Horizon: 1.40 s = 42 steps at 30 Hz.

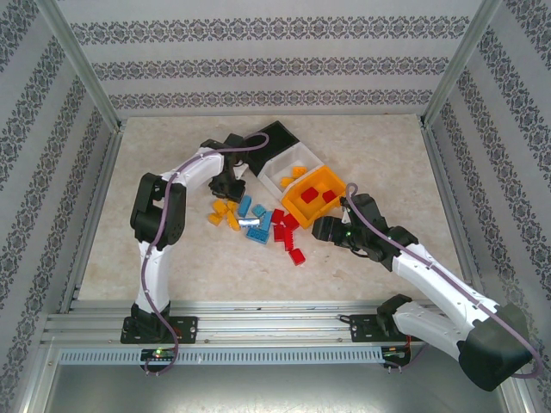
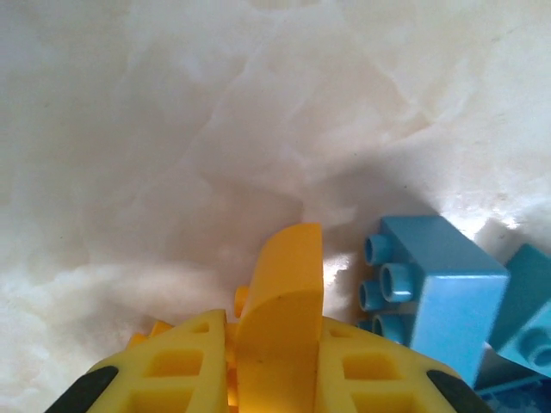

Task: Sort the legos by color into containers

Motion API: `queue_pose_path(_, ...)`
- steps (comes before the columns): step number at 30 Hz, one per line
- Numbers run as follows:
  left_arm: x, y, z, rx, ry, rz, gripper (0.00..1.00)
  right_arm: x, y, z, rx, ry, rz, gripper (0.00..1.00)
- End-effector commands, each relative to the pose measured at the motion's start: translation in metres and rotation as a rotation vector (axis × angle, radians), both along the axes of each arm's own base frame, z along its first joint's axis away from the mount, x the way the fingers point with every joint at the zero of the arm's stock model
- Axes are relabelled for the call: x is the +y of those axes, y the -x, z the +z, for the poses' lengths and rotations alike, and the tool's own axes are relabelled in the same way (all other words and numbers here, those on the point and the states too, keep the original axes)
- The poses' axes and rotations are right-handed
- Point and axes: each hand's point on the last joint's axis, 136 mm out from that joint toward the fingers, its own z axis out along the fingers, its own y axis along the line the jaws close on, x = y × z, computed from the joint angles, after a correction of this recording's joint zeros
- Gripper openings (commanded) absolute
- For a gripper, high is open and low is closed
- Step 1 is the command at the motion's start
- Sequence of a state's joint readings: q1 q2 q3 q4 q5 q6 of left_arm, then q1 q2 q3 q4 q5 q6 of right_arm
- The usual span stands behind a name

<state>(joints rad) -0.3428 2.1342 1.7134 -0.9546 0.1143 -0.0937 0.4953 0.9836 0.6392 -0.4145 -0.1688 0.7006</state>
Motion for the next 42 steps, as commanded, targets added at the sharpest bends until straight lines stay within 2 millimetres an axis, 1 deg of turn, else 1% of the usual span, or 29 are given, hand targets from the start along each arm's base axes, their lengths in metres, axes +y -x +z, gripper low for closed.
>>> queue_pose_path(1, -0.005, -0.017, 0.063, -0.119, 0.100, 0.072, 0.18, -0.003, -0.003, 0.009, -0.047, 0.015, -0.002, 0.68)
queue_pose_path(3, -0.015, -0.023, 0.083, -0.166, 0.169, 0.097, 0.18, -0.007, -0.003, 0.010, -0.053, 0.019, -0.013, 0.68)
queue_pose_path(7, -0.043, -0.038, 0.118, -0.239, 0.359, 0.141, 0.19, -0.014, -0.001, 0.011, -0.063, 0.014, -0.033, 0.68)
queue_pose_path(9, -0.059, -0.046, 0.132, -0.265, 0.456, 0.158, 0.19, -0.017, -0.001, 0.012, -0.067, 0.012, -0.045, 0.68)
queue_pose_path(12, -0.085, -0.059, 0.143, -0.285, 0.588, 0.178, 0.19, -0.020, 0.000, 0.013, -0.072, 0.008, -0.051, 0.68)
queue_pose_path(14, -0.101, -0.067, 0.142, -0.288, 0.636, 0.185, 0.19, -0.022, 0.001, 0.013, -0.070, 0.008, -0.055, 0.68)
queue_pose_path(18, -0.127, -0.081, 0.125, -0.272, 0.638, 0.163, 0.20, -0.023, 0.005, 0.014, -0.067, 0.008, -0.053, 0.68)
queue_pose_path(21, -0.142, -0.089, 0.111, -0.256, 0.618, 0.147, 0.20, -0.027, 0.009, 0.013, -0.065, 0.011, -0.058, 0.68)
queue_pose_path(23, -0.148, -0.093, 0.104, -0.250, 0.600, 0.140, 0.20, -0.029, 0.011, 0.012, -0.066, 0.014, -0.065, 0.68)
queue_pose_path(26, -0.151, -0.098, 0.091, -0.236, 0.561, 0.133, 0.22, -0.032, 0.013, 0.011, -0.067, 0.012, -0.074, 0.68)
queue_pose_path(27, -0.153, -0.099, 0.088, -0.233, 0.552, 0.130, 0.24, -0.033, 0.013, 0.011, -0.067, 0.012, -0.076, 0.68)
queue_pose_path(28, -0.153, -0.100, 0.085, -0.228, 0.541, 0.129, 0.25, -0.033, 0.013, 0.011, -0.066, 0.012, -0.076, 0.68)
queue_pose_path(32, -0.151, -0.103, 0.079, -0.230, 0.513, 0.129, 0.26, -0.033, 0.013, 0.011, -0.065, 0.010, -0.076, 0.68)
queue_pose_path(34, -0.150, -0.103, 0.076, -0.228, 0.505, 0.129, 0.31, -0.033, 0.013, 0.011, -0.064, 0.009, -0.076, 0.68)
queue_pose_path(40, -0.148, -0.099, 0.083, -0.231, 0.497, 0.115, 0.45, -0.031, 0.012, 0.011, -0.063, 0.003, -0.076, 0.68)
queue_pose_path(42, -0.145, -0.097, 0.086, -0.234, 0.489, 0.111, 0.46, -0.031, 0.011, 0.011, -0.064, -0.001, -0.077, 0.68)
